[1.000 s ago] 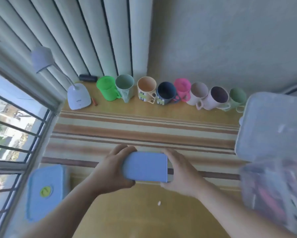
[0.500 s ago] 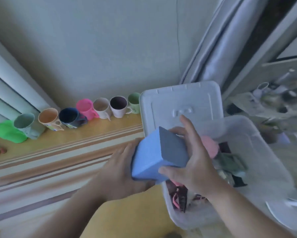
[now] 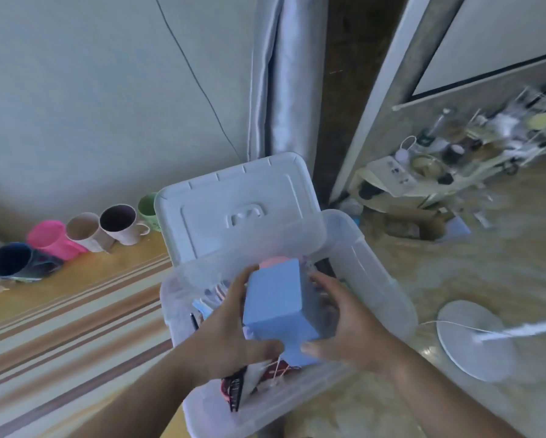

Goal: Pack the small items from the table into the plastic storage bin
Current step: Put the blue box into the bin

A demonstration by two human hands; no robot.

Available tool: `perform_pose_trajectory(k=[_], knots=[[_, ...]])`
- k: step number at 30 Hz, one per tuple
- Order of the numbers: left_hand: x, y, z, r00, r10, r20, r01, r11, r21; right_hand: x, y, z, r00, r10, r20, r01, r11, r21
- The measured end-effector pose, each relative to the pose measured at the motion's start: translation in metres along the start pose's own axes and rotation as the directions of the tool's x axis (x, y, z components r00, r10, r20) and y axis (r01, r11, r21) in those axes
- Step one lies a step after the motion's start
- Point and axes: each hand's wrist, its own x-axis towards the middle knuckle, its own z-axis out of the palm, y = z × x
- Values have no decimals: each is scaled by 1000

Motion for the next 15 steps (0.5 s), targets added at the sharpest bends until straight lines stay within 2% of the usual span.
perform_pose_trajectory(k=[2, 3, 5, 6, 10, 15], knots=[[8, -2, 6, 997, 19, -71, -11, 993, 116, -4, 12, -15, 1000, -30, -7, 27, 964, -264], [13, -4, 8, 997, 47, -63, -29, 965, 259, -3, 17, -21, 999, -32, 5, 32, 932, -361], [24, -14, 17, 999, 45, 12, -44, 833, 552, 1, 26, -30, 999, -11, 40, 30, 854, -520], [30, -21, 24, 999, 8, 34, -28, 776, 630, 5, 31, -33, 998, 7, 58, 29, 805, -593], [46, -48, 61, 987, -119, 107, 3, 685, 728, 23, 52, -41, 993, 90, 72, -3, 647, -763], [40, -65, 91, 976, -160, 148, -32, 567, 823, 39, 62, -49, 981, 192, 25, -90, 567, -819]])
